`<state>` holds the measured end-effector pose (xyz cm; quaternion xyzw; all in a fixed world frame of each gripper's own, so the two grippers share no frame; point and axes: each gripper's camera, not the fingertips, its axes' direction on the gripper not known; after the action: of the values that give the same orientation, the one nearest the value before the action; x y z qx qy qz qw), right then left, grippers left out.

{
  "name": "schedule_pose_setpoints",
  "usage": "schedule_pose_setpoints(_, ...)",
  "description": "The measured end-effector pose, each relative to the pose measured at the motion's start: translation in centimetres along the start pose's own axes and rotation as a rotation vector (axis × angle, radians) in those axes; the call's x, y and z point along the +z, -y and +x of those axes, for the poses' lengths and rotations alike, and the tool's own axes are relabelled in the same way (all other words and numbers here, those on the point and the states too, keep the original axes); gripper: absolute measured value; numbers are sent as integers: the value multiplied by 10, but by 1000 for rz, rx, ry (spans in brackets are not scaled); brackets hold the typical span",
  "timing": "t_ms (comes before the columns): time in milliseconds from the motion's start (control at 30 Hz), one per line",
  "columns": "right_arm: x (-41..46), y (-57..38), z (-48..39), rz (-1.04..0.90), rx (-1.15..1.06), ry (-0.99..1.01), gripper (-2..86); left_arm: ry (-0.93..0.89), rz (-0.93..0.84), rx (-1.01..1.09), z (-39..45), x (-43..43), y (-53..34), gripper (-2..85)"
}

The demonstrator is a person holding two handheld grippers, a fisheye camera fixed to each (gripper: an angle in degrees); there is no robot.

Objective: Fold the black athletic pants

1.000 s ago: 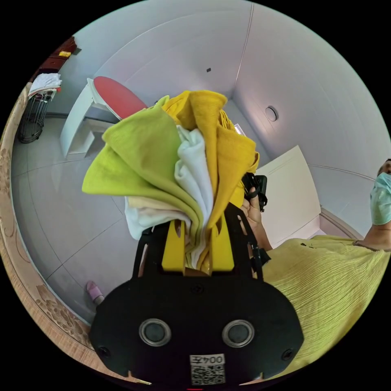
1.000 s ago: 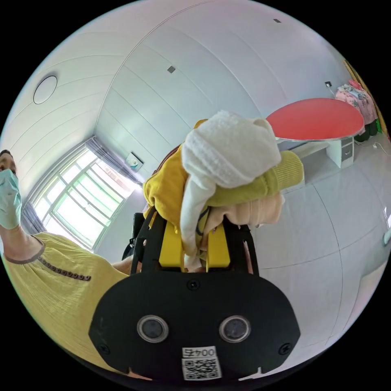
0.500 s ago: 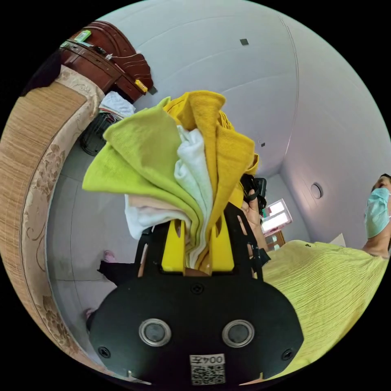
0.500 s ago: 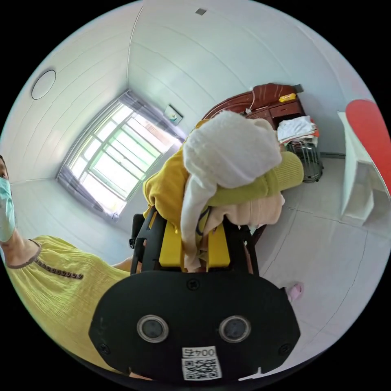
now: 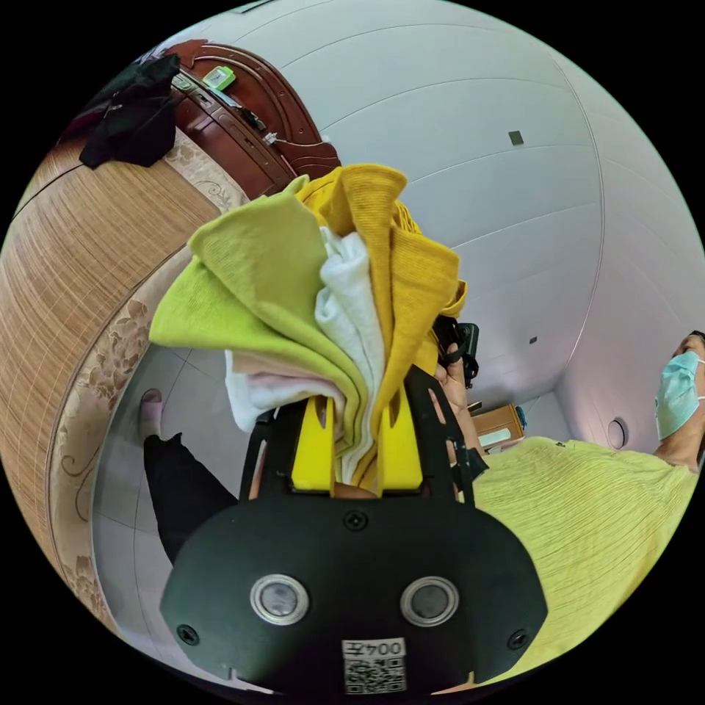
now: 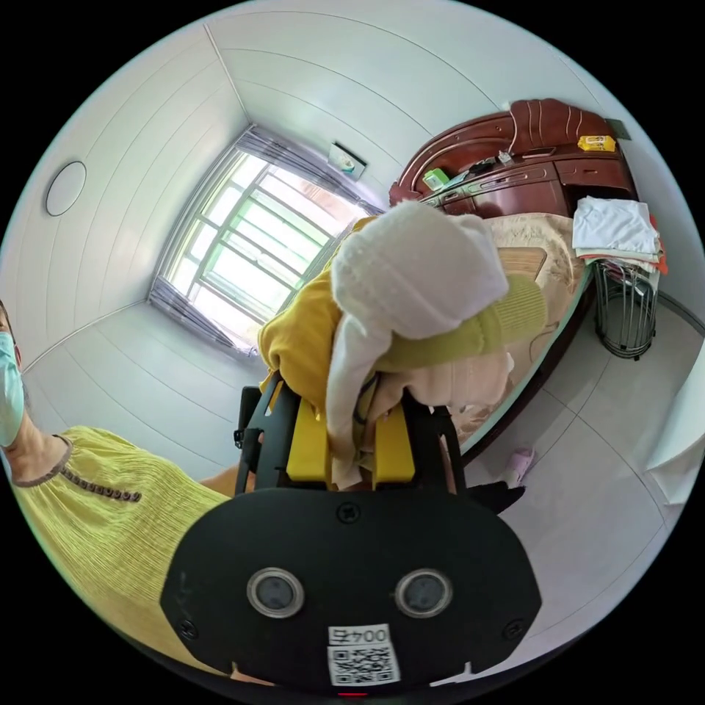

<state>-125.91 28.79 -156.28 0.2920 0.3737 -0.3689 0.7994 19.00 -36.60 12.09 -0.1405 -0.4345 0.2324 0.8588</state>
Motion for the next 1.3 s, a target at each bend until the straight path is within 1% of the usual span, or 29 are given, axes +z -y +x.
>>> schedule_pose_setpoints(100, -14, 50, 24, 37, 20, -26, 75, -32, -48, 41, -12, 31, 70, 83)
schedule_pose_setpoints(167, -30, 92, 44, 97, 40, -55, 75, -63, -91, 69, -19, 52, 118, 83)
schedule_pose_setpoints(233, -44, 121, 57, 152, 65, -79, 76, -91, -170, 122, -21, 82, 183, 84)
schedule_pose_setpoints(333, -71, 160, 74, 247, 110, -129, 76, -132, -271, 187, -15, 122, 249, 85)
schedule_pose_setpoints(433, -103, 184, 89, 351, 169, -156, 77, -171, -367, 217, -5, 168, 294, 86)
schedule_pose_setpoints(567, -150, 202, 114, 464, 275, -195, 77, -217, -474, 217, 3, 229, 328, 87)
schedule_pose_setpoints(733, -196, 226, 152, 518, 361, -243, 76, -256, -587, 202, 4, 323, 362, 88)
schedule_pose_setpoints(900, -236, 258, 206, 563, 437, -242, 77, -244, -644, 163, 6, 397, 397, 90)
schedule_pose_setpoints(1033, -266, 295, 246, 591, 487, -225, 77, -218, -690, 202, 19, 445, 433, 92)
schedule_pose_setpoints(1167, -289, 331, 274, 620, 509, -203, 77, -196, -722, 251, 36, 472, 465, 94)
schedule_pose_setpoints(1300, -300, 351, 287, 700, 497, -157, 77, -163, -763, 411, 70, 489, 504, 95)
